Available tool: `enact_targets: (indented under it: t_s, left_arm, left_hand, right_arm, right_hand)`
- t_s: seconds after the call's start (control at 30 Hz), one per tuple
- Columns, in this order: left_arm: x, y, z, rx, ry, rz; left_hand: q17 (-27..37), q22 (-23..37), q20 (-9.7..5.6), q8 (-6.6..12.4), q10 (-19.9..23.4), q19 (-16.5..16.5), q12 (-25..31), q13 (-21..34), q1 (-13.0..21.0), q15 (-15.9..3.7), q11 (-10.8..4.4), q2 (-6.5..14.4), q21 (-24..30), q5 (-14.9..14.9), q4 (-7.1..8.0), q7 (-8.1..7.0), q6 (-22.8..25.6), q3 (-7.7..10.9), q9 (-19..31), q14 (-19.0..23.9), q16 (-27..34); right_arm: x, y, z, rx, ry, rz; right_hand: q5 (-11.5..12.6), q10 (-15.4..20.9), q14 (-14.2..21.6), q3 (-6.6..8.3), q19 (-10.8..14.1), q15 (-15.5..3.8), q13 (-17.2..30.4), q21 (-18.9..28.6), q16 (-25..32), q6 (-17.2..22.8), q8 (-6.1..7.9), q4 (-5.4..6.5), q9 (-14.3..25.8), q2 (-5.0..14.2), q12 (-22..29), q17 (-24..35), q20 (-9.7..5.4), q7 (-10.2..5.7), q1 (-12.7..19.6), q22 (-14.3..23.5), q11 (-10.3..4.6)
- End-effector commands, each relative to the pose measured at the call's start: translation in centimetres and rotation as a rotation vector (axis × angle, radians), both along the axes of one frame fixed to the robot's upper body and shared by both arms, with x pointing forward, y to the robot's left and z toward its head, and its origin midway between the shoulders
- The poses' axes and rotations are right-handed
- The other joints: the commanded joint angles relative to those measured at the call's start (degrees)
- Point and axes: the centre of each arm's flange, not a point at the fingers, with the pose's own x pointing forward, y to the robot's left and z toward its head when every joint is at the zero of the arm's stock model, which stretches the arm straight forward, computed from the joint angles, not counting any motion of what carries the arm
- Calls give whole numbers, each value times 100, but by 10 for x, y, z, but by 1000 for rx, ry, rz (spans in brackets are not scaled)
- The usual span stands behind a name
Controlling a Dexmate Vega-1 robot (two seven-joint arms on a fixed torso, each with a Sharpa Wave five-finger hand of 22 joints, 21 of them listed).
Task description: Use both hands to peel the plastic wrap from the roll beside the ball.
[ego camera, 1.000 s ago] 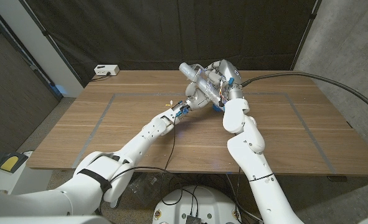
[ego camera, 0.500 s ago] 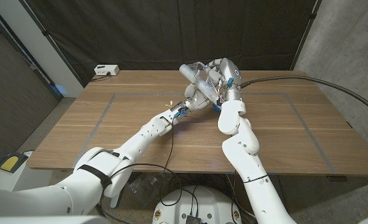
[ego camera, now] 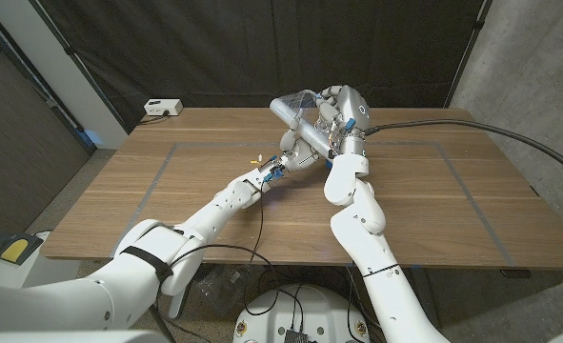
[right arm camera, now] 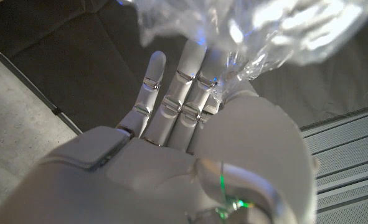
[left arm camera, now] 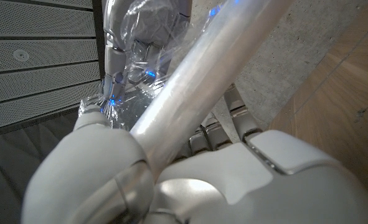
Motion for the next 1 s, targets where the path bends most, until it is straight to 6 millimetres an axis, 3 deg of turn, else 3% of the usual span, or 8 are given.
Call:
enact_targets:
  t_s: [0.03,1.0]
  left_arm:
    - [3,2,-5,11,-5,-2]
    - [6,5,-17,16,-10,0]
  left_hand:
    - [15,25,15,-8,-38,-36,-35,14,7,-21,-3,-39,-47,-5,11,8,-24,-38,32,-37,29]
    - [6,34,47,-21,-31,-123,-71,26,8,-69,-29,-49,-173,35,18,-17,-97,-124,47,-138,54]
  right_arm:
    - [-3,2,1,40,-117,-91]
    - [-16,-1,6,62,-278,-222]
  right_hand:
    - [25,47,41,-21,-35,-159,13,74,46,50,21,8,23,15,14,24,-378,16,22,26,-3]
    - [14,31,-1,-96,-204,-162,72,491,-6,42,-41,41,59,32,-71,-1,-455,-17,-19,20,-21]
